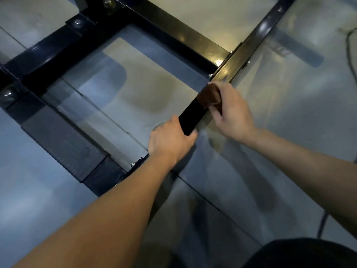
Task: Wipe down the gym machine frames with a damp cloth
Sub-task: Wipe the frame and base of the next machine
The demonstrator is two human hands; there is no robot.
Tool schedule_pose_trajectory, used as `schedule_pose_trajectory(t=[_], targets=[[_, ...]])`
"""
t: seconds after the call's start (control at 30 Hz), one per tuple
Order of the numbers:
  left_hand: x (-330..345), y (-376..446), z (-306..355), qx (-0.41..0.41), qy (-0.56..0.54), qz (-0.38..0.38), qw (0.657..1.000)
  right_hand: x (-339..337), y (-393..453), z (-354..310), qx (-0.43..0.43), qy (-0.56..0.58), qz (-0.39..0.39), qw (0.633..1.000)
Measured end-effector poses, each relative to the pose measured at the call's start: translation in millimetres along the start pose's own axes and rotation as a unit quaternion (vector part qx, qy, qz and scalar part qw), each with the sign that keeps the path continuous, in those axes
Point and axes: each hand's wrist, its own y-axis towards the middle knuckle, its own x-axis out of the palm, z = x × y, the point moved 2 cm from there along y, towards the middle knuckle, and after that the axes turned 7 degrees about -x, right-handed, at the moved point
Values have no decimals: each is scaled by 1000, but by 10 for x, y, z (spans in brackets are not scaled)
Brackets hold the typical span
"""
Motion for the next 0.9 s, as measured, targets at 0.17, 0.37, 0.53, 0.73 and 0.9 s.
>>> schedule_pose_trajectory(t=[0.17, 0.37, 0.53, 0.73, 0.9], targets=[[7, 27, 17, -5, -6, -1, 1000, 124, 260, -154, 26, -39, 29, 998], [17, 38, 29, -26, -17, -10, 999, 56, -79, 119, -28, 36, 24, 999], [-28, 25, 33, -31, -21, -19, 999, 99, 249, 63, 50, 36, 63, 996], [-21, 12, 21, -37, -32, -27, 998, 38, -36, 123, -5, 27, -4, 1000], [38, 56, 0, -16, -13, 1, 1000, 90, 427, 178, 32, -6, 41, 999]])
